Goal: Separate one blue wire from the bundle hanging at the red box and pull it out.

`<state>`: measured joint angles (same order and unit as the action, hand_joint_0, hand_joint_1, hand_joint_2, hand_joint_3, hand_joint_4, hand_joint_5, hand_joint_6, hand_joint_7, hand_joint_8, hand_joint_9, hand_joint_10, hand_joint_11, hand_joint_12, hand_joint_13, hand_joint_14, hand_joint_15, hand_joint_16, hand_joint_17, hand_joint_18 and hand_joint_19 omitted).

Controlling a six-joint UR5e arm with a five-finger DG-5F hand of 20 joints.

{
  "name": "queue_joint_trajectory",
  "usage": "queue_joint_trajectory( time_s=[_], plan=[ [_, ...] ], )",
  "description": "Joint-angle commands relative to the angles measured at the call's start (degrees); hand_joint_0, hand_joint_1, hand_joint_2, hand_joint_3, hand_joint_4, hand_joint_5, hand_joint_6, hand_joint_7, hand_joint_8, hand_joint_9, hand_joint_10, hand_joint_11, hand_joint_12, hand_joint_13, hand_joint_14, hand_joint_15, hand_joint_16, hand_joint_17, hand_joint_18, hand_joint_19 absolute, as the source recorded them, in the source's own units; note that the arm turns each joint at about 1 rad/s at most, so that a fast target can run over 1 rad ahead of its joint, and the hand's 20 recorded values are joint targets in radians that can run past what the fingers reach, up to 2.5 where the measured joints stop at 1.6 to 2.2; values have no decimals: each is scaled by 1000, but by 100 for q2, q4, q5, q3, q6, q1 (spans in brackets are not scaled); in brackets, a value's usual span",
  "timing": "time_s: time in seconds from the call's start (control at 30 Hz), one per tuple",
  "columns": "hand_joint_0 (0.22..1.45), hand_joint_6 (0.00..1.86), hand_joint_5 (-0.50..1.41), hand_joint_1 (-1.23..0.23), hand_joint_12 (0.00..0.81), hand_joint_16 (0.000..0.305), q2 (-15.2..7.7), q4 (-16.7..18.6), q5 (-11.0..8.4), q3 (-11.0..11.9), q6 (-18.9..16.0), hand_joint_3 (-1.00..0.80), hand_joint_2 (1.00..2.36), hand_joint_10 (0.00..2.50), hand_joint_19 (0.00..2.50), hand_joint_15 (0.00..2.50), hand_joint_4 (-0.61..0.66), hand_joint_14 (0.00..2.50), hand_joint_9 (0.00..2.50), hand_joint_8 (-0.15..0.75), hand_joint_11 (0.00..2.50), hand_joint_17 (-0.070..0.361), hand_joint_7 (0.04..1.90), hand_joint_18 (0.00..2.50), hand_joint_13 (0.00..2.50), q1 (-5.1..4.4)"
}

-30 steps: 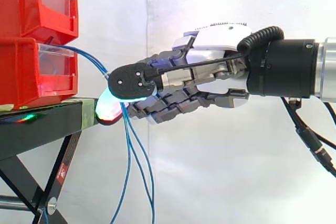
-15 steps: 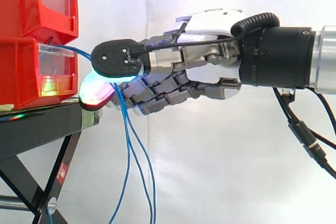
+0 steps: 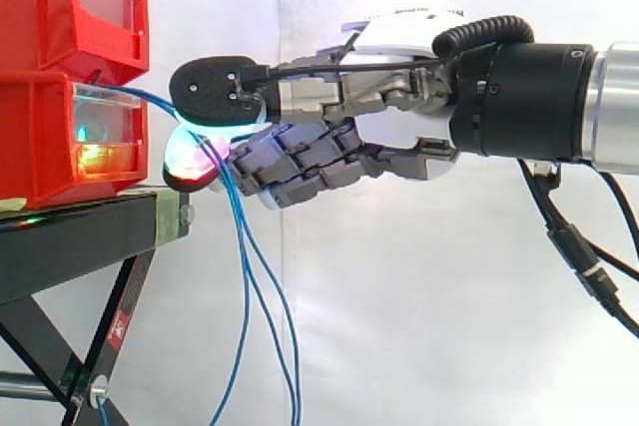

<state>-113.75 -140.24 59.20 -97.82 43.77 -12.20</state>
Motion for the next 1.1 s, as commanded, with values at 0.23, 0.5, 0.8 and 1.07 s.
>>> queue_joint_trajectory(
  time_s=[0.23,0.5,0.8,1.07],
  plan=[
    [577,500,-111,-745,409,55,2,6,-23,0,-1,-500,1000,3,136,143,276,4,547,335,118,124,1237,387,353,-2],
    [582,516,-112,-754,412,54,2,23,-23,0,-1,-500,1000,3,143,155,268,4,553,335,131,123,1227,404,363,-11],
    [582,519,-114,-758,412,54,-7,85,-76,0,17,-500,1000,4,144,157,278,4,557,337,140,122,1224,406,366,-19],
    [580,524,-114,-753,412,54,-7,111,-207,-9,-1,-500,1000,5,143,161,274,4,563,340,152,122,1220,413,369,-46]
  ],
)
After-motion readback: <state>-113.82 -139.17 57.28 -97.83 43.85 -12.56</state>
